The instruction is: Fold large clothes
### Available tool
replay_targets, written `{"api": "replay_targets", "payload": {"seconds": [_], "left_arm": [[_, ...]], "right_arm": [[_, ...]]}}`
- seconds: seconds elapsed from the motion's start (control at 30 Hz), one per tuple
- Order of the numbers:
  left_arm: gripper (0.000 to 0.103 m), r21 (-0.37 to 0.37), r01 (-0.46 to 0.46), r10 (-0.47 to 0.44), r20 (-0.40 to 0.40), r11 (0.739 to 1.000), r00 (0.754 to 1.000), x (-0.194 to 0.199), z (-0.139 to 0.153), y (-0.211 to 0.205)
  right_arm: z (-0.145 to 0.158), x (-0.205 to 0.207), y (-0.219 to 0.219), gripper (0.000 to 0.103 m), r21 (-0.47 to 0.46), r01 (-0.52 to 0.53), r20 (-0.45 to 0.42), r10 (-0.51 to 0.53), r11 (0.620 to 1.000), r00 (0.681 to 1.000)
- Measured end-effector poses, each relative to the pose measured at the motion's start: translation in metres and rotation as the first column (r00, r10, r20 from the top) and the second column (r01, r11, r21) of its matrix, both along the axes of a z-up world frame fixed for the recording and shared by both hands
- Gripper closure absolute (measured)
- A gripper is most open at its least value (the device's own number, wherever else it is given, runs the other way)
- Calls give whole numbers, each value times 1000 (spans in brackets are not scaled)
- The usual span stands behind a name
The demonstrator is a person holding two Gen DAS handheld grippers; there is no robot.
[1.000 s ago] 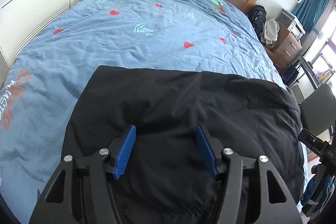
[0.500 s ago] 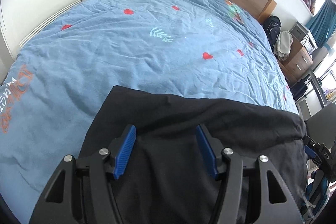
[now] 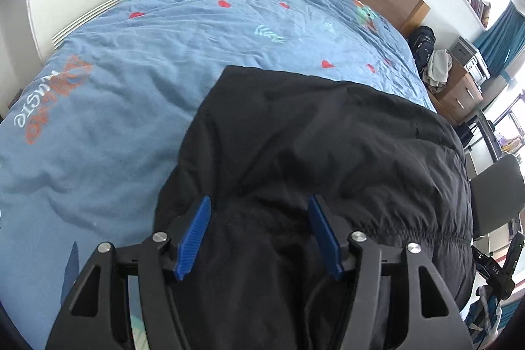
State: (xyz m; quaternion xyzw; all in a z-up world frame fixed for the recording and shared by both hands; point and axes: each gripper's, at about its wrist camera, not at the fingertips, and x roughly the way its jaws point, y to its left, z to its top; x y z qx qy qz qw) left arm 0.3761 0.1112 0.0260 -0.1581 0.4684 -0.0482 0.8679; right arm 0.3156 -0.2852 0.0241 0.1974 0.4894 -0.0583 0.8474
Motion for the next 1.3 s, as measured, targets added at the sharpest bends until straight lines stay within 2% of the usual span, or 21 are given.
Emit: {"api": "replay_targets", "payload": {"seconds": [0.13, 0.23, 0.33, 0.37, 0.47, 0.57, 0.63, 0.73, 0.97, 1.17, 1.3], "left_arm": [[43, -3, -20, 20, 19, 1000, 1000, -42, 21, 10], [40, 9, -17, 16, 87, 1000, 996, -88, 42, 7], [29, 49, -15, 6, 170, 999, 985, -135, 65, -1], [27, 60, -13, 1, 191, 998, 981, -151, 71, -4], [22, 105, -14, -13, 257, 994, 966, -201, 89, -14], [21, 196, -10, -50, 297, 981, 953, -244, 102, -28], [20, 236, 6, -81, 307, 972, 948, -271, 108, -37], [19, 249, 22, -106, 328, 968, 939, -311, 114, -49], [19, 304, 31, -151, 379, 952, 913, -376, 124, -73], [19, 337, -22, -131, 425, 941, 896, -404, 129, -85], [19, 395, -79, -119, 452, 915, 884, -411, 128, -89]], "right_arm": [[21, -38, -18, 14, -9, 45, 18, -45, 999, 999], [45, -70, -17, 14, 32, 54, 79, -57, 998, 995], [70, -103, -5, 6, 32, 36, 148, -40, 999, 988], [79, -116, 1, 1, 28, 30, 176, -34, 999, 984], [98, -147, 17, 1, 9, 8, 239, -10, 1000, 971], [111, -180, 33, 1, -17, -16, 282, 20, 1000, 959], [115, -200, 45, 1, -42, -37, 295, 48, 998, 954], [119, -228, 63, 1, -84, -61, 318, 85, 995, 944], [122, -277, 97, 1, -146, -105, 355, 151, 984, 922], [117, -303, 111, 1, -168, -132, 368, 186, 977, 911], [110, -312, 116, 1, -191, -139, 362, 201, 972, 910]]}}
